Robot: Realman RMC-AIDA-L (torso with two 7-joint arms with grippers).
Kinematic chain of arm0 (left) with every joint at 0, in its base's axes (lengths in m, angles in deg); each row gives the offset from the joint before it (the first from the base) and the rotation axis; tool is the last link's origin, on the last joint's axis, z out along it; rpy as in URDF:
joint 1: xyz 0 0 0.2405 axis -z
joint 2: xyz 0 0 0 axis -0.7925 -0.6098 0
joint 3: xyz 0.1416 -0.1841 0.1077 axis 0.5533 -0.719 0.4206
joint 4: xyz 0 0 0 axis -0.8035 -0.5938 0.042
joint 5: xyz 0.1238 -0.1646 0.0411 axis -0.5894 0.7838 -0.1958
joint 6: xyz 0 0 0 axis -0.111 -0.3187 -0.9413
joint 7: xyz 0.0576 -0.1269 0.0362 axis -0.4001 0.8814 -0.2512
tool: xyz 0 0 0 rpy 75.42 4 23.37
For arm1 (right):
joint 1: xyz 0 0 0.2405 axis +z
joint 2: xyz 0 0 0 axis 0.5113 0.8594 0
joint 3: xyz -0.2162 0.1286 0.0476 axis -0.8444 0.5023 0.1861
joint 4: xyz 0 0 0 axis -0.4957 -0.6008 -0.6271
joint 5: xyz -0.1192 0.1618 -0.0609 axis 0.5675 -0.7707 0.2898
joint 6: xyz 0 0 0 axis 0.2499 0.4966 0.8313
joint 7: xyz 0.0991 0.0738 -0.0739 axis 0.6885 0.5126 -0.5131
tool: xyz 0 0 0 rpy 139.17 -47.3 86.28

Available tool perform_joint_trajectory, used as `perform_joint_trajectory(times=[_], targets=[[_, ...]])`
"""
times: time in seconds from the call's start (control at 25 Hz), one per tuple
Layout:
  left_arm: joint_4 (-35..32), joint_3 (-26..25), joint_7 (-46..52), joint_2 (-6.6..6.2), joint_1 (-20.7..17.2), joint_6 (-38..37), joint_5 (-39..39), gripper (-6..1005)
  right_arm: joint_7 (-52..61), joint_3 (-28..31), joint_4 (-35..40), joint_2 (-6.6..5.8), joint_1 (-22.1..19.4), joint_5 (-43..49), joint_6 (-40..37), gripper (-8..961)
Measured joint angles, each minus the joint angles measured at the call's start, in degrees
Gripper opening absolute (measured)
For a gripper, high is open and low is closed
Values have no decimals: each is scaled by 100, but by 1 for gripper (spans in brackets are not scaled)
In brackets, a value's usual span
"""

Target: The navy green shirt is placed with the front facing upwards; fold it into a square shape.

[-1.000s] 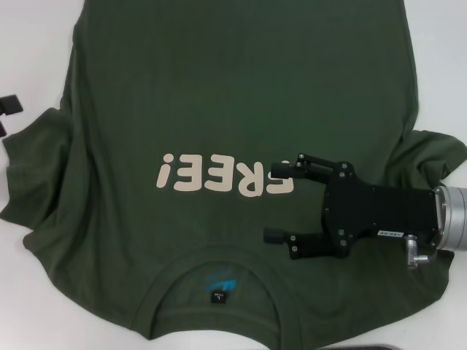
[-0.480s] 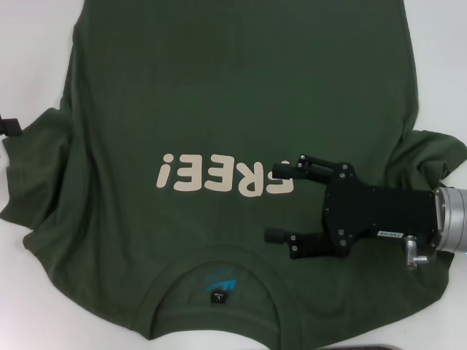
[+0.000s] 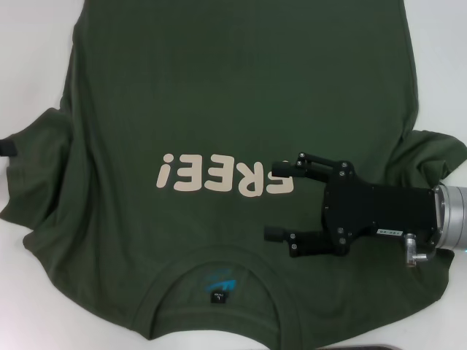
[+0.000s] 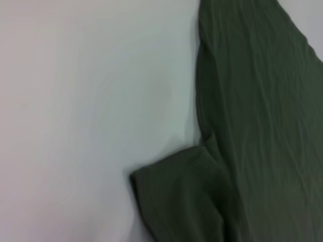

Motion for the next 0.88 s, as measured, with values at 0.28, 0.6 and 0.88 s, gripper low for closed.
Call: perform_joint_trajectory(times=[0.28,0.6,0.88], targets=[[133,16,63,1,74,146,-233,760,-10,9,1,0,2,0,0,926],[322,134,61,-5,100,349,-255,761,-34,9,1,0,-4,0,-1,926],[419,228,63,15,112,419,-273,760,-32,9,1,0,-6,0,-5,926]])
